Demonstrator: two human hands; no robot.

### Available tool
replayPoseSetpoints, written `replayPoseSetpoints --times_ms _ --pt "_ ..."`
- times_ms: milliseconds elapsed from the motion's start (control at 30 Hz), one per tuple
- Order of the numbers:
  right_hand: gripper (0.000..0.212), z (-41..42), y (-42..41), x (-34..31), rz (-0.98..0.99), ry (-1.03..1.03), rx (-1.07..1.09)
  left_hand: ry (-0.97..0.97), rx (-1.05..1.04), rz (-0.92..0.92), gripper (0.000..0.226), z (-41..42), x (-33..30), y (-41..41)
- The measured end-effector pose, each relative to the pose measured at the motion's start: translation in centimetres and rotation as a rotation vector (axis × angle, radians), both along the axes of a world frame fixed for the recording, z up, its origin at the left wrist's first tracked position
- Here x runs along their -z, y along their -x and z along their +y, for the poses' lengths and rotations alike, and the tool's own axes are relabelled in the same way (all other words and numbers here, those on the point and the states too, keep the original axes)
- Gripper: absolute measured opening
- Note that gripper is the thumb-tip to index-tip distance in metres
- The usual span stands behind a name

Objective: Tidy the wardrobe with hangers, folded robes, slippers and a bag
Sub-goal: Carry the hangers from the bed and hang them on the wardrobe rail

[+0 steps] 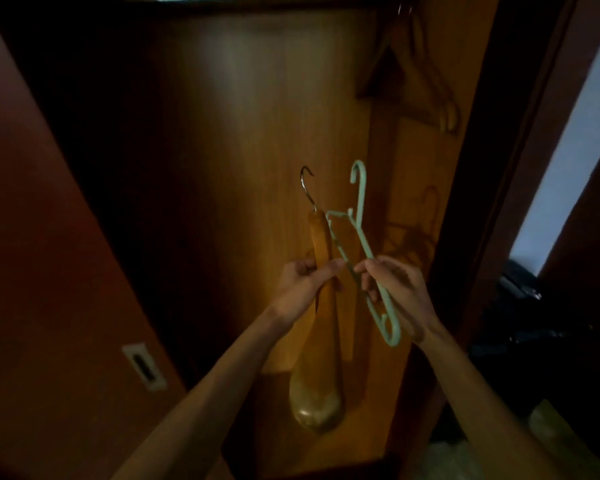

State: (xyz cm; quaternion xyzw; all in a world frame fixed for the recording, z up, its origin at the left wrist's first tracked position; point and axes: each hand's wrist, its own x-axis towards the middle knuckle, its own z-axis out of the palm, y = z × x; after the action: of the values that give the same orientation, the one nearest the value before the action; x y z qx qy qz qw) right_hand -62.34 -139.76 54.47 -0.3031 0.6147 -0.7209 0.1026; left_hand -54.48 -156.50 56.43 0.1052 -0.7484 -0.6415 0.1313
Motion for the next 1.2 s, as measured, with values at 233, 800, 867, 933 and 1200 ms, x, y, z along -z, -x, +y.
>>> replayPoseSetpoints --times_ms 233,800,867,933,1200 --pt "0.025 -6.7 11.2 -9.8 0.209 0.072 0.019 -0.048 0.024 0.122 0.033 -5.8 -10.4 11.0" --pt "0.034 -12.3 21.8 -24.0 0.396 0.154 0.263 0.086 0.127 0.343 0.039 -9.8 -24.6 22.6" --pt "0.033 -12.2 22.3 -24.3 0.406 0.160 0.310 0.108 0.135 0.326 0.037 -9.4 -25.2 23.4" --pt "0.030 -12.1 22.9 -24.5 0.398 0.145 0.354 0.128 0.152 0.321 0.034 -9.2 -25.6 24.3" --pt "0.028 -11.5 25.1 -24.8 0.362 0.008 0.415 0.058 0.233 0.305 0.037 -8.3 -26.1 28.1"
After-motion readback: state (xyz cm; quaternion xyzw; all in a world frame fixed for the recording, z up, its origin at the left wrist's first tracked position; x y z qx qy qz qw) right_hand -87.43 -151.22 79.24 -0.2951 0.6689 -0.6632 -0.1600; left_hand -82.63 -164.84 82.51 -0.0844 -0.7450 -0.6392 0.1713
